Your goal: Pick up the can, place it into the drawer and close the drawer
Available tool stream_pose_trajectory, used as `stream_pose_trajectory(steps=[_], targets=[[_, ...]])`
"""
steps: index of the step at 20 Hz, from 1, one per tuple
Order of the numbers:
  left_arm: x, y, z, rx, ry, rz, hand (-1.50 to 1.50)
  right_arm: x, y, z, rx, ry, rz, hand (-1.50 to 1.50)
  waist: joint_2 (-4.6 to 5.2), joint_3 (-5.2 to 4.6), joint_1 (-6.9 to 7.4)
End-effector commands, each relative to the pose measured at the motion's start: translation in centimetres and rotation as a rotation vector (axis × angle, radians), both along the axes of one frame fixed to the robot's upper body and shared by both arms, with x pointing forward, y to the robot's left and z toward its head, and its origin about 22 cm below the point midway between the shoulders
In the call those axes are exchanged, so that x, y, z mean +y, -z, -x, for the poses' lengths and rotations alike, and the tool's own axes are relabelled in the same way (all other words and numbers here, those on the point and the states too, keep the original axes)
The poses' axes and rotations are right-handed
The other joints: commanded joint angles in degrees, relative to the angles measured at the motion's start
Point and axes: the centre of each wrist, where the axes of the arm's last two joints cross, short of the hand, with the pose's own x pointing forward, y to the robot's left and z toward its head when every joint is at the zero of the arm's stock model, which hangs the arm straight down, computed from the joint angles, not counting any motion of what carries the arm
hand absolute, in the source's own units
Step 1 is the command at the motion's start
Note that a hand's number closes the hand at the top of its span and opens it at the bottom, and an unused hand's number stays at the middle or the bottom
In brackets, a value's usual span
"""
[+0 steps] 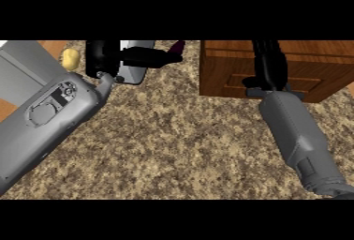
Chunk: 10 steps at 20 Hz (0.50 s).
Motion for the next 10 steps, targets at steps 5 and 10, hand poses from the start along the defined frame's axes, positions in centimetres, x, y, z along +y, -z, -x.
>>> stream_pose_trajectory(steps=[5,10], targets=[[0.5,1.4,2.1,0.002,0.019,-0.007,-1.50,0.2,-3.0,-2.2,-0.005,0.006,-0.007,-1.50,0.77,0.20,1.58],[2.2,1.0,2.0,-0.002,0.015,-0.013,-1.50,0.7,-4.2,-2.8,-0.014,0.014,-0.015,-1.50,1.17,0.19,1.82]])
